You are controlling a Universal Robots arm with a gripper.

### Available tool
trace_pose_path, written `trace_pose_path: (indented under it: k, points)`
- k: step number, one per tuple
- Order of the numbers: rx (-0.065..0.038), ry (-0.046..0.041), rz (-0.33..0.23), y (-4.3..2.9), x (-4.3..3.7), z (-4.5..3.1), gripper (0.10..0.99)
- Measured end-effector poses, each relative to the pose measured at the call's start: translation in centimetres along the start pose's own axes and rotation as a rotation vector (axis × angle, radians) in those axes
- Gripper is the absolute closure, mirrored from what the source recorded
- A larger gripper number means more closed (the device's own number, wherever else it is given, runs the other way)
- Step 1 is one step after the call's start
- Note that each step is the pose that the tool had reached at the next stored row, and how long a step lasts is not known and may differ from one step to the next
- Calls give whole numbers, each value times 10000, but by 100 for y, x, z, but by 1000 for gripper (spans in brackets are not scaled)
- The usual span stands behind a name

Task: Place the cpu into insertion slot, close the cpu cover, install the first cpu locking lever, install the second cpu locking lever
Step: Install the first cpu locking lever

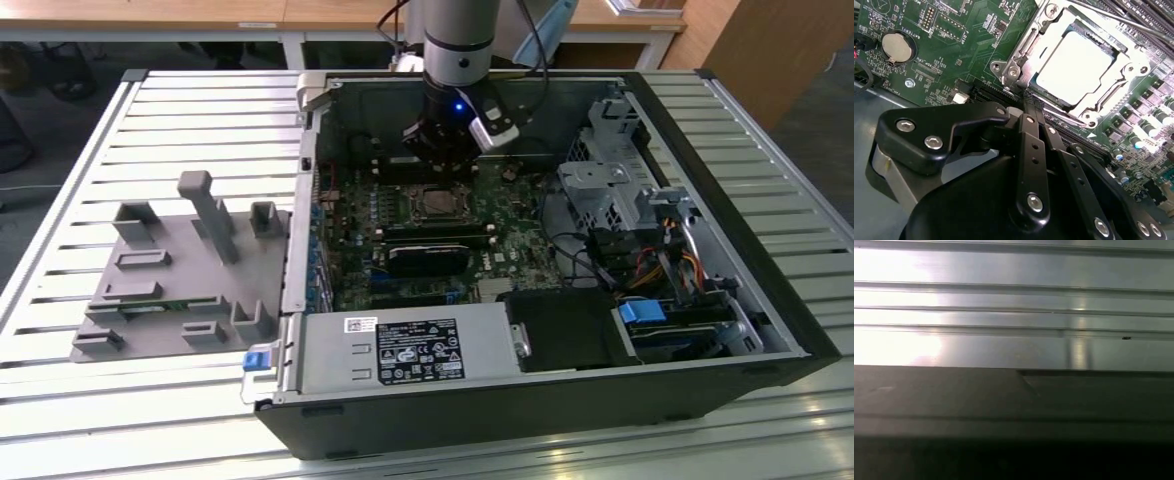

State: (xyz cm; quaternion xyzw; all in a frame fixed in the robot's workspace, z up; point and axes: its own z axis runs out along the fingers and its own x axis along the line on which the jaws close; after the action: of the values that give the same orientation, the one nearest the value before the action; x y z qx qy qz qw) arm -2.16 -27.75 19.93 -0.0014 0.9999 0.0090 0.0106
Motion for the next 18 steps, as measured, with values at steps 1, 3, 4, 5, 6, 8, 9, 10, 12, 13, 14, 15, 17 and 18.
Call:
trace_pose_path:
  k: [1,3,4,5,6,8,9,10,12,13,14,15,17,18]
  points:
    - [-2,-2,0,1,-1,-4,980]
    - [4,3,0,0,0,-14,980]
    - [8,3,0,-1,0,-14,980]
    - [20,2,-1,0,0,-13,980]
    - [34,3,-1,-1,0,-14,980]
    - [73,5,-1,-1,0,-9,980]
    - [91,5,-1,-1,0,-5,980]
    - [108,6,-2,-1,0,-3,980]
    - [139,7,-2,-2,1,3,980]
    - [152,6,-2,-2,1,7,980]
    - [159,4,-3,-1,0,9,980]
    - [163,3,-3,0,0,12,980]
    - [171,6,-3,0,1,18,980]
    - [175,8,-2,0,1,22,980]
